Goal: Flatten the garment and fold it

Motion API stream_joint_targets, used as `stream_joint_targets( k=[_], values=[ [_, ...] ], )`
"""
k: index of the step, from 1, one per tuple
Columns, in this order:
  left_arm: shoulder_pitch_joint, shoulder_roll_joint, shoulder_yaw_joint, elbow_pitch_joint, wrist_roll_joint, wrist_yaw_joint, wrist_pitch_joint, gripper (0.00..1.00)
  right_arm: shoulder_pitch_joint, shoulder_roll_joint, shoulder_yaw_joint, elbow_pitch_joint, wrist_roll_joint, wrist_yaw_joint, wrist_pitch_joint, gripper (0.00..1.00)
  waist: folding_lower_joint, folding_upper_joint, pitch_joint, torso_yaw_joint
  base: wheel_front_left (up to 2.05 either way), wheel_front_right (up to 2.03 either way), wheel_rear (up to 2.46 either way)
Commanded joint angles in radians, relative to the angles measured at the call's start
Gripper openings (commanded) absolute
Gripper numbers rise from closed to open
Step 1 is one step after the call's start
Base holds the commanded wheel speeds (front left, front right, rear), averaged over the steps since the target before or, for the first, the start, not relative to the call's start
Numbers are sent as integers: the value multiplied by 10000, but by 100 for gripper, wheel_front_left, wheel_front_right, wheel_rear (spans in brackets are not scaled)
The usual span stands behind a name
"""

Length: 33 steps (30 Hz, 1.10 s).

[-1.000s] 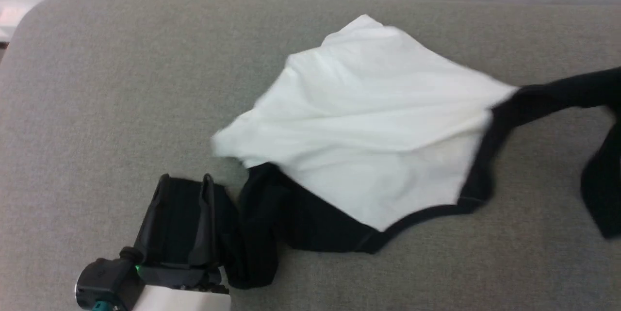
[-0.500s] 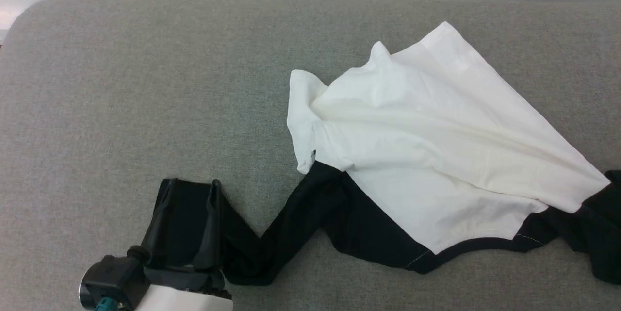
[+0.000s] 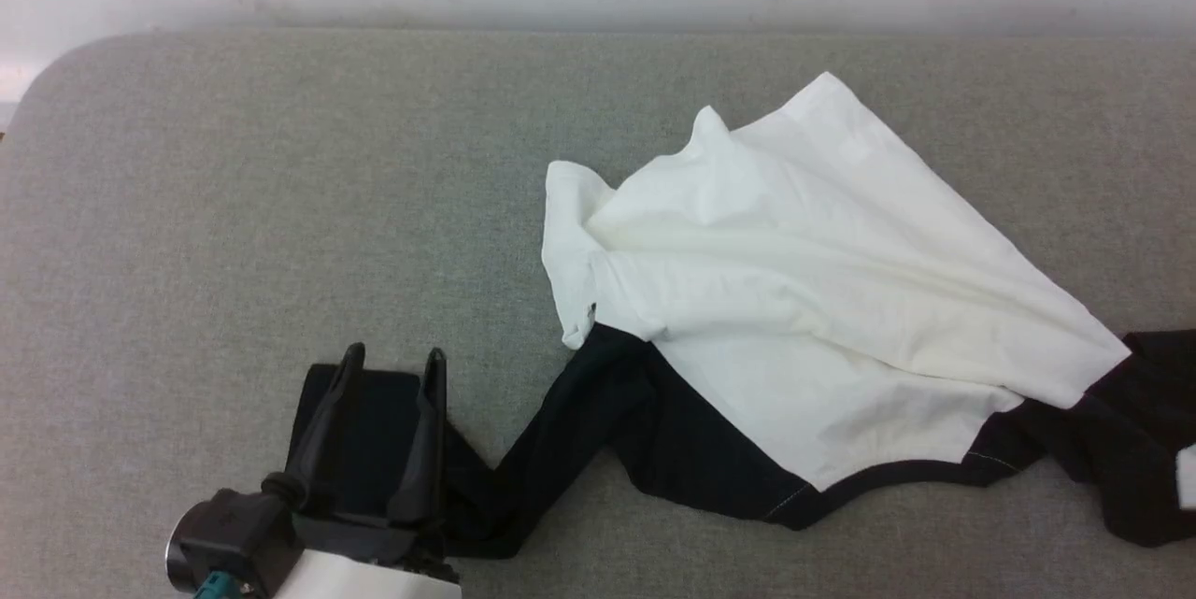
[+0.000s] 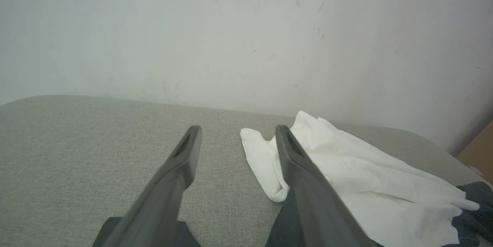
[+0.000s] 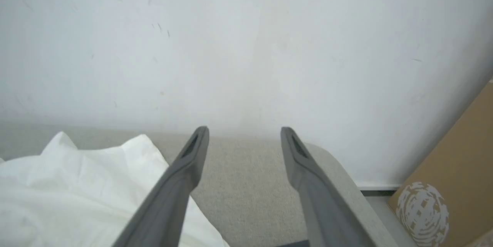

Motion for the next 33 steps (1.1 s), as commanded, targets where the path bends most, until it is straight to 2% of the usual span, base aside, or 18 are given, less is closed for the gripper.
stream_joint_targets(
  k=[1,4,9,15,20,25,29,33],
  values=[
    [79,40,-10,-11,-40,15,-16,100,399,335,131,-405,-135,-17,-390,100,0,0,-190,-23,0,0,0],
    [349,34,0,60,-97,49,-88,100,1315,637,502,-920,-121,-17,-1046,100,0,0,-377,-39,0,0,0],
    [818,80,33,132,-139,127,-136,100,2423,657,808,-487,1256,-17,-1635,100,0,0,-634,-165,0,0,0],
    [976,410,-137,103,-58,20,373,100,2916,660,1180,-148,1413,-17,-2041,100,0,0,-914,-349,0,0,0],
    [626,1086,-369,224,3,-243,1992,100,2805,661,1210,-259,1306,-17,-1933,100,0,0,-893,-423,0,0,0],
    [261,1874,-696,313,-188,-747,4039,100,2826,661,1270,-260,1386,-17,-1804,100,0,0,-577,-449,0,0,0],
    [-42,2153,-927,547,-496,-987,5363,100,2804,662,1395,-212,1469,-17,-1763,100,0,0,-364,-473,0,0,0],
    [-455,2130,-1100,1087,-620,-1036,6007,100,2700,662,1493,-189,1476,-17,-1716,100,0,0,-233,-519,0,0,0]
  ],
)
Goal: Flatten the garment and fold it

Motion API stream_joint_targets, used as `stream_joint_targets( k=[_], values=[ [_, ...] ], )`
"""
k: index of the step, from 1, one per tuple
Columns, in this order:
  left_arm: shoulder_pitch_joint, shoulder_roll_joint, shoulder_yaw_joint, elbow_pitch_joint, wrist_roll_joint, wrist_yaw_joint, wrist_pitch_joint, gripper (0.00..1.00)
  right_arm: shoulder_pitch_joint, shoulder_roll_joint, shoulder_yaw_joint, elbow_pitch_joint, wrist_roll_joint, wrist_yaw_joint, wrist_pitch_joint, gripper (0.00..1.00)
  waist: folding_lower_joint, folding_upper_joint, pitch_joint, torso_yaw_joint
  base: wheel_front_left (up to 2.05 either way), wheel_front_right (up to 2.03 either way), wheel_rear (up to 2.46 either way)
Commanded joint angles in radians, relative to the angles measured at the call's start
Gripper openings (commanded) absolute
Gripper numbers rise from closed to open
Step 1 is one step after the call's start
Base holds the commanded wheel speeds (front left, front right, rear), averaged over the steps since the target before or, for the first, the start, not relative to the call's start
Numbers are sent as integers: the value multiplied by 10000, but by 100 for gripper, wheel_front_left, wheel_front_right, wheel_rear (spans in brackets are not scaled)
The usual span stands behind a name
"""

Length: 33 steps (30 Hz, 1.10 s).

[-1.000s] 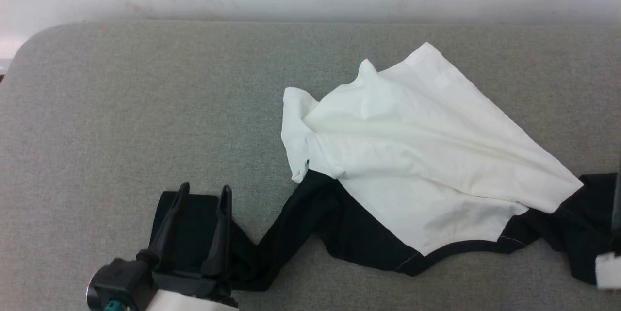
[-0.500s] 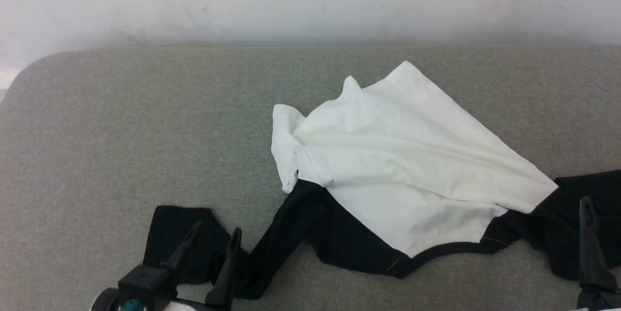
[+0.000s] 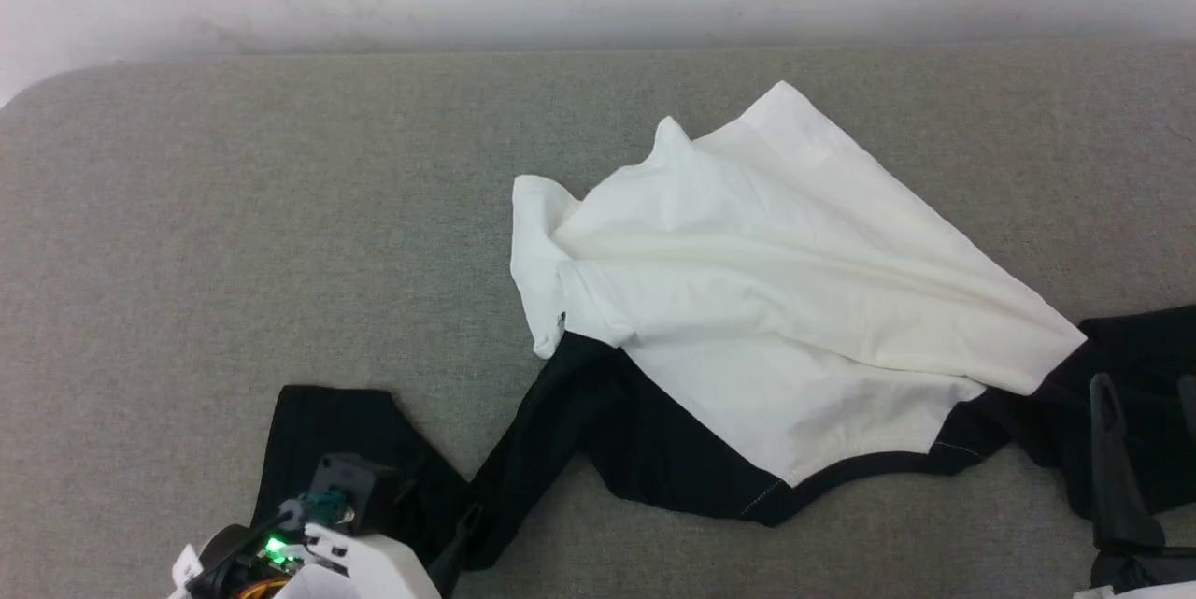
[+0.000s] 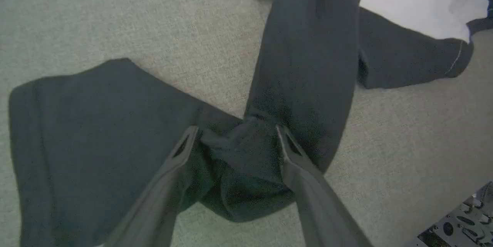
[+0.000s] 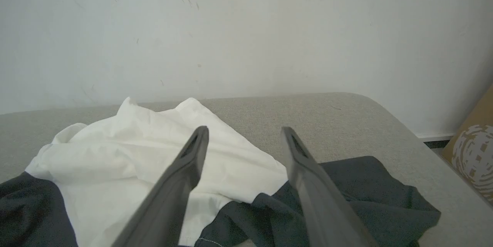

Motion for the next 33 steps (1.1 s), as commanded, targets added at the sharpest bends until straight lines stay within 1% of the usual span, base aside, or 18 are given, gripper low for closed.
stream_joint_targets(
  k=[1,3,4,5,7,10,12,14,16,19,20,24,27,30,33],
  values=[
    [-202,-38,-52,163,-74,-67,72,100,-141,21,40,3,34,-9,32,100,-1,0,51,-37,0,0,0],
    [-367,-44,-227,630,-60,-148,298,100,-185,21,58,1,23,-9,76,100,-1,0,64,-69,0,0,0],
    [-440,-39,-308,861,-54,-197,380,52,-199,21,58,-8,15,-9,104,100,-1,0,67,-88,0,0,0],
    [-518,-12,-379,1060,-6,-243,402,0,-214,22,60,-19,3,-9,131,100,-1,0,68,-113,0,0,0],
    [-596,-44,-493,1393,-58,-341,380,0,-230,22,55,-36,-19,-9,180,100,-1,0,56,-152,0,0,0],
    [-722,-272,-348,1457,-252,-338,-164,0,-222,22,5,-79,-21,-9,243,100,-1,0,24,-158,0,0,0],
    [-848,-319,-11,1274,-310,-181,-647,0,-223,22,-40,-94,-2,-9,272,100,-1,0,4,-123,0,0,0],
    [-984,-235,491,970,-364,52,-1074,0,-238,22,-31,-110,19,-9,296,100,-1,0,-1,-66,0,0,0],
    [-1144,43,1115,619,-344,304,-1410,0,-267,22,-12,-133,39,-9,310,100,-1,0,32,0,0,0,0],
    [-1371,647,2102,282,-327,609,-1665,0,-330,22,13,-174,42,-9,327,100,-1,0,183,92,0,0,0],
    [-1416,905,2395,254,-326,652,-1656,0,-366,22,26,-182,28,-9,328,100,-1,0,262,109,0,0,0],
    [-1566,1552,3479,641,-675,720,-1795,0,-507,22,7,-223,-40,-9,343,100,-1,0,611,130,0,0,0],
    [-1638,1800,3892,1189,-646,801,-2112,0,-609,22,-1,-259,-119,-9,393,100,-1,0,901,115,0,0,0],
    [-1747,1625,3869,1763,-742,799,-2363,0,-703,22,-19,-280,-169,-9,422,100,-1,0,1154,139,0,0,0],
    [-1938,1195,3669,2231,-896,781,-2656,1,-791,22,21,-260,-204,-9,450,100,-1,0,1313,180,0,0,0]
  ],
)
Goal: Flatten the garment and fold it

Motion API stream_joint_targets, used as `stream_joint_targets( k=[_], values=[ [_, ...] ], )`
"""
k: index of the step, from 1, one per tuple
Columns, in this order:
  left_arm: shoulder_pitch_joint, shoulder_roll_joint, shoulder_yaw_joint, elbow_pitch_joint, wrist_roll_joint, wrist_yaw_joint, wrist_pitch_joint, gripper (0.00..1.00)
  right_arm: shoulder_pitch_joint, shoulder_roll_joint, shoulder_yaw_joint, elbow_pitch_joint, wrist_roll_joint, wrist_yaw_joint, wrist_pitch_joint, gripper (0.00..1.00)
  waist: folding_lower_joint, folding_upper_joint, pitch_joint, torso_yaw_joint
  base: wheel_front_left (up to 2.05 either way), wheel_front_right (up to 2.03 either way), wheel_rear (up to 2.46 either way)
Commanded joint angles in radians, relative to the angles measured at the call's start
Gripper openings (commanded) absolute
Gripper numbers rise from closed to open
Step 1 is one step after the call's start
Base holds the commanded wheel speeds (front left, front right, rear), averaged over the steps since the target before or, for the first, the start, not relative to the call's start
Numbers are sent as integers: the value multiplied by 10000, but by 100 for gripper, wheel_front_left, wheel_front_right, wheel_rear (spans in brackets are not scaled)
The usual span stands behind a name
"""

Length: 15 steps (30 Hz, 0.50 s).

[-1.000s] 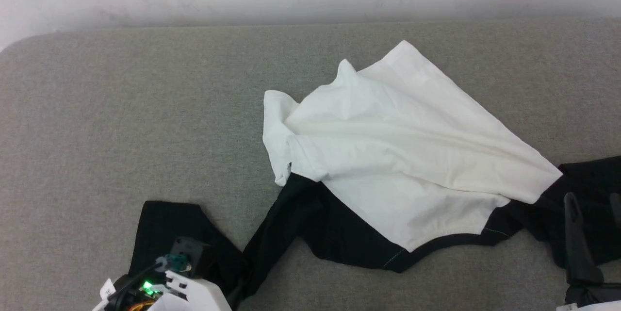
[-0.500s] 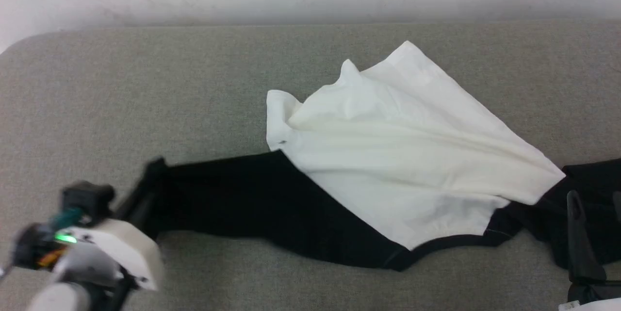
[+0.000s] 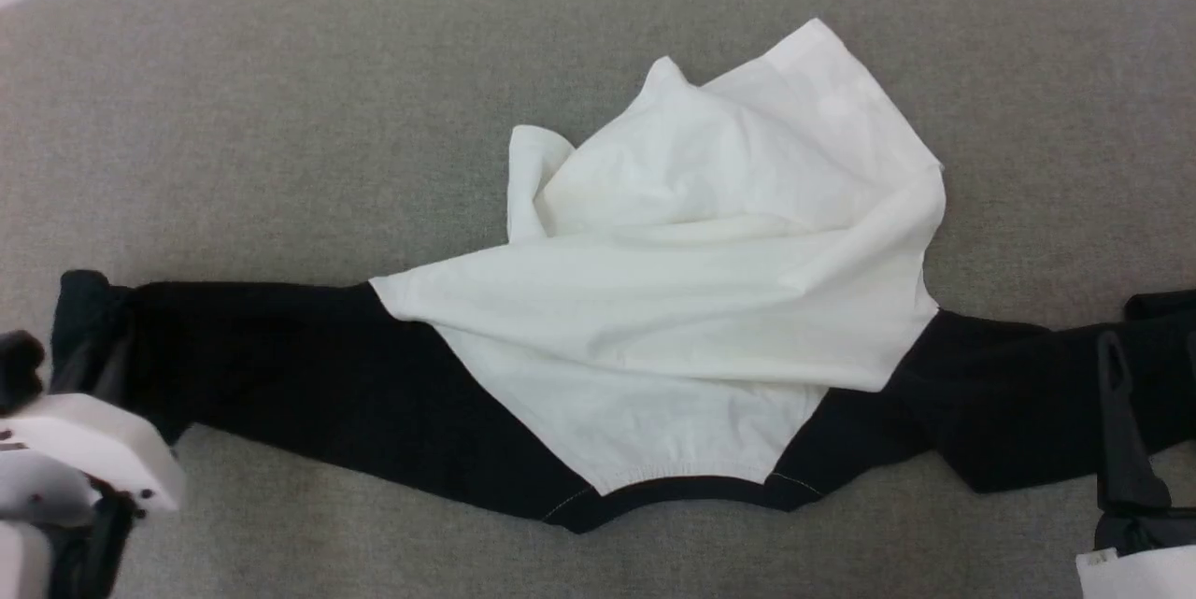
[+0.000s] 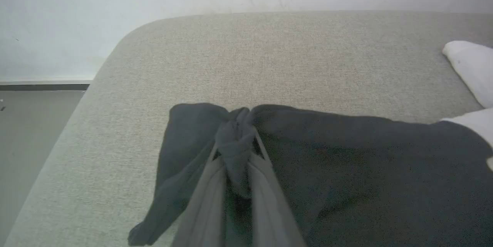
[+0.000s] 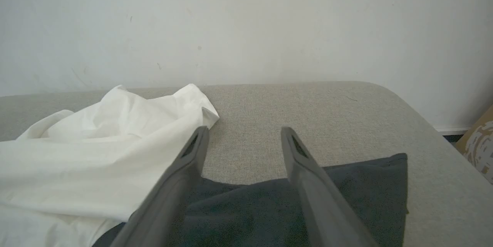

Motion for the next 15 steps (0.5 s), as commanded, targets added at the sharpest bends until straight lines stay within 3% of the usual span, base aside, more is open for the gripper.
stream_joint_targets(
  k=[1,2,9,15],
  values=[
    [-244,-238,-99,148,-102,34,-190,45,-163,22,45,-2,-46,-9,47,100,-2,0,164,64,0,0,0],
    [-310,-400,-146,268,-156,30,-346,97,-181,22,65,20,-52,-9,54,100,-2,0,174,87,0,0,0],
    [-576,-1071,-226,304,-360,-68,-1501,100,-267,22,141,189,-81,-9,97,100,-2,0,-205,274,0,0,0],
    [157,-1147,-168,-1240,-358,-111,-2000,100,-146,22,163,313,18,-9,109,100,-2,0,-799,326,0,0,0]
  ],
)
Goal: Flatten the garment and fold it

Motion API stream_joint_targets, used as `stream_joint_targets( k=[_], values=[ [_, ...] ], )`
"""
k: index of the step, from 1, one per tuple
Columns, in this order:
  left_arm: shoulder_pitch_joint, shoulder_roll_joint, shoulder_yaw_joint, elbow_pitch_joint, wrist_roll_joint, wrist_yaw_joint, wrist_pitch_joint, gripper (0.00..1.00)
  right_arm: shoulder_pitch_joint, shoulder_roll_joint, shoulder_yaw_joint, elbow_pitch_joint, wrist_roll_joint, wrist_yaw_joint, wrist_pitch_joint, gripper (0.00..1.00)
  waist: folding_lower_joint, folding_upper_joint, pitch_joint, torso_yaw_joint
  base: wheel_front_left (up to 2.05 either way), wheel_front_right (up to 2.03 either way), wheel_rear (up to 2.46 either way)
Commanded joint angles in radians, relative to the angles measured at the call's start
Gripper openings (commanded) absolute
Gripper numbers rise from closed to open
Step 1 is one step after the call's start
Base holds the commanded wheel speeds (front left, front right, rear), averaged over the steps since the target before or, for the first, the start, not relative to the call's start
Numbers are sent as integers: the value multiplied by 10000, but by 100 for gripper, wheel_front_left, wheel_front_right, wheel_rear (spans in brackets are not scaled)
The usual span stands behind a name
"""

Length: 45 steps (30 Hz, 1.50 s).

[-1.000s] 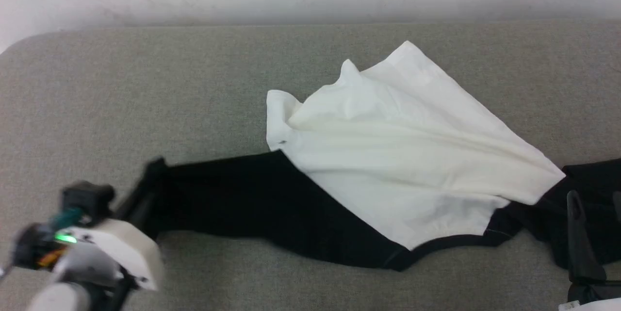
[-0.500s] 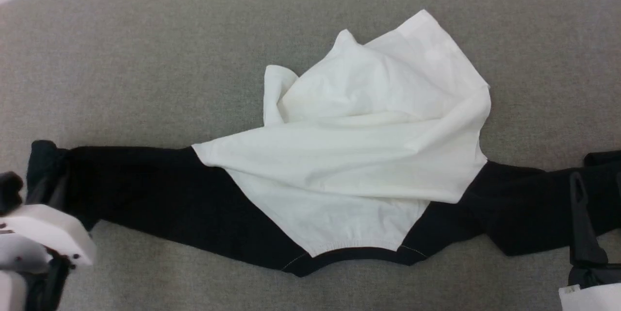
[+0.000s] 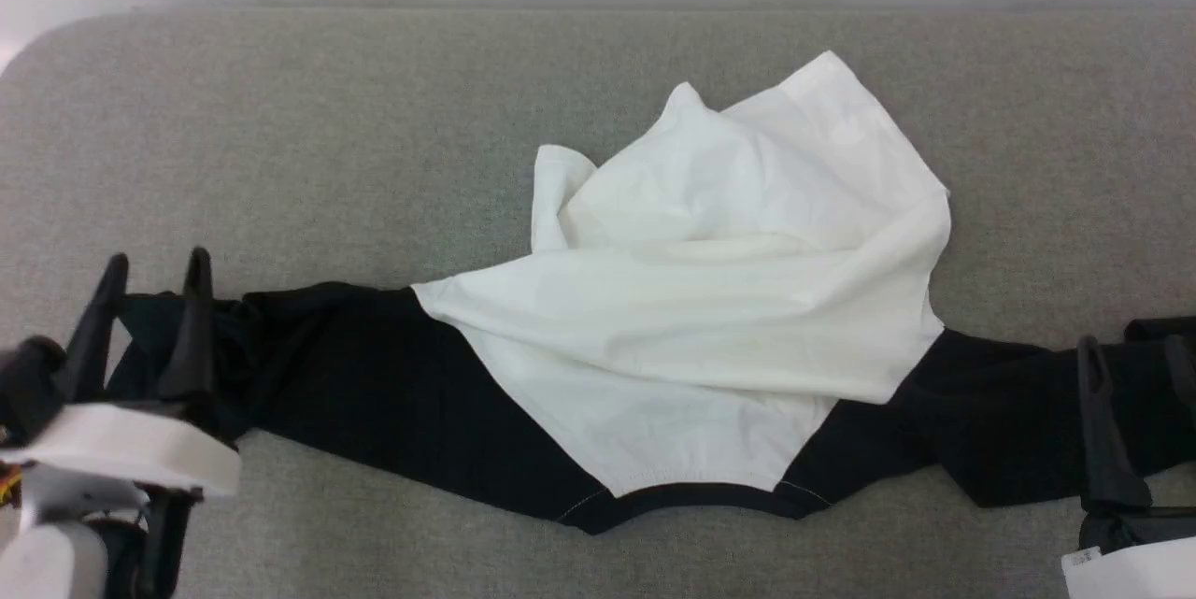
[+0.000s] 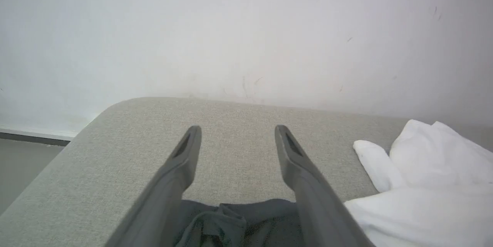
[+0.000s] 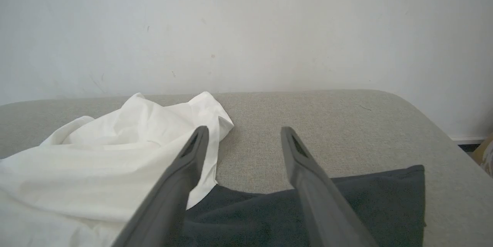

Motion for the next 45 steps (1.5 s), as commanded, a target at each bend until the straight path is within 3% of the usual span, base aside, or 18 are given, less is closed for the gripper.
stream_joint_targets(
  k=[1,8,15,32,45],
  values=[
    [432,7,-81,-476,14,-76,83,100,26,22,4,50,49,-9,22,100,0,0,-358,52,0,0,0],
    [1953,586,-1359,-2279,184,-770,1603,100,285,22,96,196,241,-9,-80,100,0,0,-585,70,0,0,0],
    [2781,1384,-3026,-2442,996,-1288,2916,100,347,22,216,203,264,-9,-157,100,0,0,-469,-49,0,0,0],
    [1189,928,-4435,-380,2362,-1357,2769,100,202,22,271,-102,157,-9,25,100,0,0,165,-544,0,0,0],
    [74,1630,-5946,999,3064,-1601,4100,100,5,22,248,-237,249,-9,55,100,0,0,593,-787,0,0,0]
  ],
)
